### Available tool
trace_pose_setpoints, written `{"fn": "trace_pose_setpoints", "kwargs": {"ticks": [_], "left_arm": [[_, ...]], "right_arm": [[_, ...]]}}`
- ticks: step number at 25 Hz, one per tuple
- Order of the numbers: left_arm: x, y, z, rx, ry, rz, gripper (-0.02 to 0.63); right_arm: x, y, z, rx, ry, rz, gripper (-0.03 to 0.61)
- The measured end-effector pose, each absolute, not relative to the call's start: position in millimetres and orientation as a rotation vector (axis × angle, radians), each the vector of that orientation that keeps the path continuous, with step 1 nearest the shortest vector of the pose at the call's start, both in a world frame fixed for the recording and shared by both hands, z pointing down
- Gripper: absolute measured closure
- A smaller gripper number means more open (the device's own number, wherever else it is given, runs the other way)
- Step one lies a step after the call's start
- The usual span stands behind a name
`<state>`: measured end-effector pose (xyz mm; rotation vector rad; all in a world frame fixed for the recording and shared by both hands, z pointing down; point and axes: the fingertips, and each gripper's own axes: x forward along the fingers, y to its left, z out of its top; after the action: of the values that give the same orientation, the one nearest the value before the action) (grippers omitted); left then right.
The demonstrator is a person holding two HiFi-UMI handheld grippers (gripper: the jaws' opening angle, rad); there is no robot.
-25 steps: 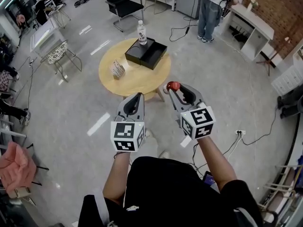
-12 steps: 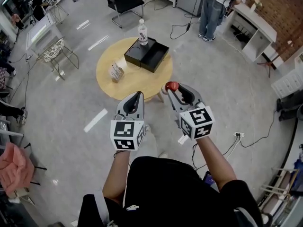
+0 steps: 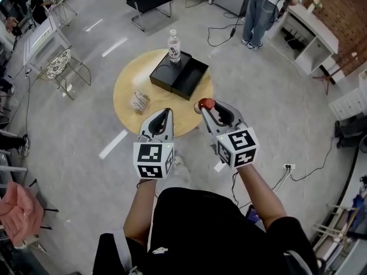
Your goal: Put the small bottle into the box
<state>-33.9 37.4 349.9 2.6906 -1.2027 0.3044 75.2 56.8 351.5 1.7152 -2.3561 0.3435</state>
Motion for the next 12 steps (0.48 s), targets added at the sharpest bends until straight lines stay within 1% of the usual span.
{"fn": "trace_pose_setpoints", "kwargs": {"ticks": [12], "left_arm": [[-45,-75,363,2.668,-1.137,0.337,0.603]], "right_arm": [[63,-54,369,1.710,-2.309,0.393,0.449]]}}
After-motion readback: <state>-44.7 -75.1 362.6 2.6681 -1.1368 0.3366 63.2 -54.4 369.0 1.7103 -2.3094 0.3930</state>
